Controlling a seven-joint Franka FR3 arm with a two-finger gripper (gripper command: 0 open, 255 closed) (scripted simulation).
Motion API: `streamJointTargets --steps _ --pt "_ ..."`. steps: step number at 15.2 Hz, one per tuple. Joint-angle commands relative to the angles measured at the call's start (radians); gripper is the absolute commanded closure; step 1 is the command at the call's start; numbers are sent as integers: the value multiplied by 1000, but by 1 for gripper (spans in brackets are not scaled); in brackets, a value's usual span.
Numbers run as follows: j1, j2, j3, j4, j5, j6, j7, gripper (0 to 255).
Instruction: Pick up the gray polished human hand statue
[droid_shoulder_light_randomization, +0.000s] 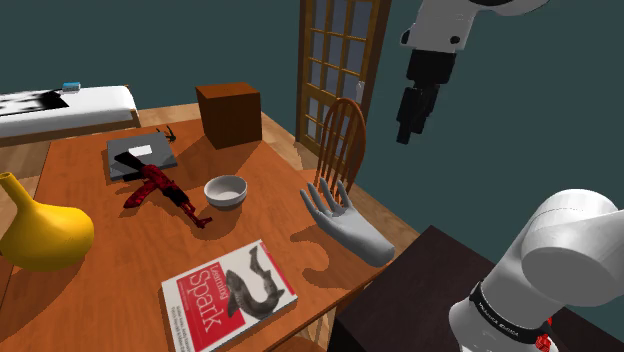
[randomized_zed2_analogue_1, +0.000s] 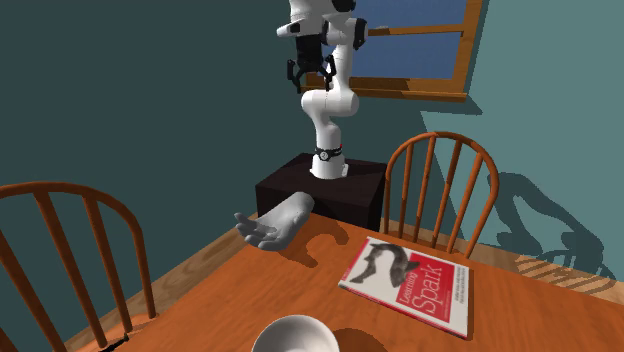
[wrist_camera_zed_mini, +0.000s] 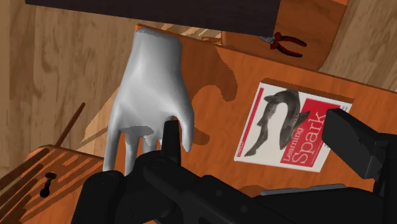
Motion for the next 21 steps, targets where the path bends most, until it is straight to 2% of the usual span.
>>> streamJointTargets --steps 1,6,11,16,21 --pt "0 0 0 0 0 0 0 0" --pt "10 33 5 -144 5 214 -44 0" --pt "21 120 11 -251 15 445 -88 0" --pt "36 265 14 -315 31 690 -136 0" --pt "55 462 13 -329 57 938 -193 0"
